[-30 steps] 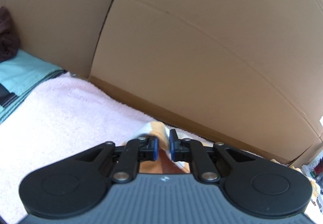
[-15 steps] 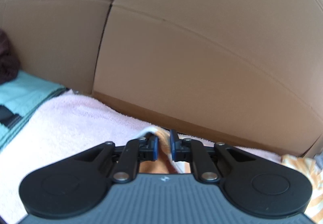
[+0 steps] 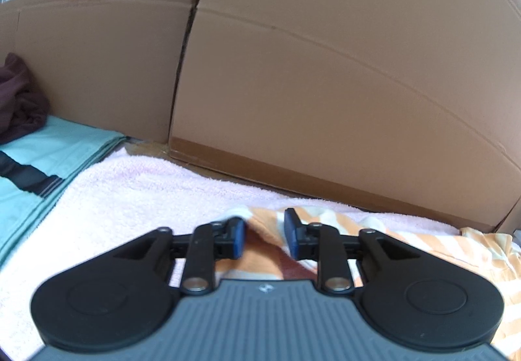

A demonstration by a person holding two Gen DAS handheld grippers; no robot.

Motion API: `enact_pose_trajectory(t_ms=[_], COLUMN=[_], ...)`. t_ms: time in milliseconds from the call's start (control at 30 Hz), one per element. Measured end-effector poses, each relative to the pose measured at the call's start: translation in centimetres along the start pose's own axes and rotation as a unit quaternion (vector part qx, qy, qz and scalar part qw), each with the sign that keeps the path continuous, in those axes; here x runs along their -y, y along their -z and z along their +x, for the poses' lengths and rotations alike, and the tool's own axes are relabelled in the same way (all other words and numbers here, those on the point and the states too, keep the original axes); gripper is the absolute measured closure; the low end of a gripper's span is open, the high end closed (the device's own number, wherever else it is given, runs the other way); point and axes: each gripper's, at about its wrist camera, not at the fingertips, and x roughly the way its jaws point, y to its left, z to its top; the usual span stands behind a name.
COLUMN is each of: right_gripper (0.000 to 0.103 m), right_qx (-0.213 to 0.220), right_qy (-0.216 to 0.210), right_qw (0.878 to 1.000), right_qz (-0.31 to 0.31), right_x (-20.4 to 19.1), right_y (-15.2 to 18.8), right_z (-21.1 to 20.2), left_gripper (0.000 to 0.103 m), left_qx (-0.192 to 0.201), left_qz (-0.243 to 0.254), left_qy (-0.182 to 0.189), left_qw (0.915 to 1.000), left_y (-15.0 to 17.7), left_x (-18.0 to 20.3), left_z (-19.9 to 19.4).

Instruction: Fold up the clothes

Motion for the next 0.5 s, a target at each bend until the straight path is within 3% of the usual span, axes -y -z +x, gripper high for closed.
enact_pose_trajectory(t_ms=[33, 67, 100, 167, 233, 300, 400, 500], right_gripper=[0.052, 0.065, 0.092, 0.092, 0.093, 0.093, 0.093, 0.091], right_qx=[0.002, -0.001, -0.010, -0.012, -0.007, 0.013, 0.026, -0.018], right_qy=[-0.020, -0.034, -0.033, -0.036, -0.069, -0.092, -0.103, -0.099], right_qw=[1.000, 0.999, 0.998, 0.997, 0.997, 0.996, 0.994, 0.995], right_qz=[-0.002, -0.012, -0.043, -0.066, -0.035, -0.006, 0.018, 0.007], right_x=[-0.2, -0.6, -1.3, -1.7, -0.5, 0.8, 2.8, 3.8], right_y=[0.4, 0.7, 0.8, 0.6, 0.3, 0.0, -0.6, -0.7], right_z=[0.3, 0.7, 1.2, 1.2, -0.5, -2.3, -4.8, -5.5], left_gripper=[0.068, 0.067, 0.068, 0.077, 0.081, 0.075, 0.057, 0.056], left_qx=[0.002, -0.001, -0.007, -0.012, -0.012, -0.012, -0.030, -0.061], left_qz=[0.005, 0.009, 0.011, 0.025, 0.046, 0.066, 0.092, 0.102], left_qy=[0.000, 0.000, -0.003, -0.016, -0.011, 0.008, 0.040, 0.088], left_qw=[1.0000, 1.0000, 0.9999, 0.9995, 0.9988, 0.9977, 0.9946, 0.9890], left_y=[0.0, 0.0, 0.0, -0.2, -0.5, -0.5, 0.7, 3.5], left_x=[0.2, 0.3, 0.4, 0.7, 1.1, 1.4, 1.7, 1.8], left_z=[-0.1, 0.1, 0.2, -0.4, -2.2, -5.5, -10.7, -15.3])
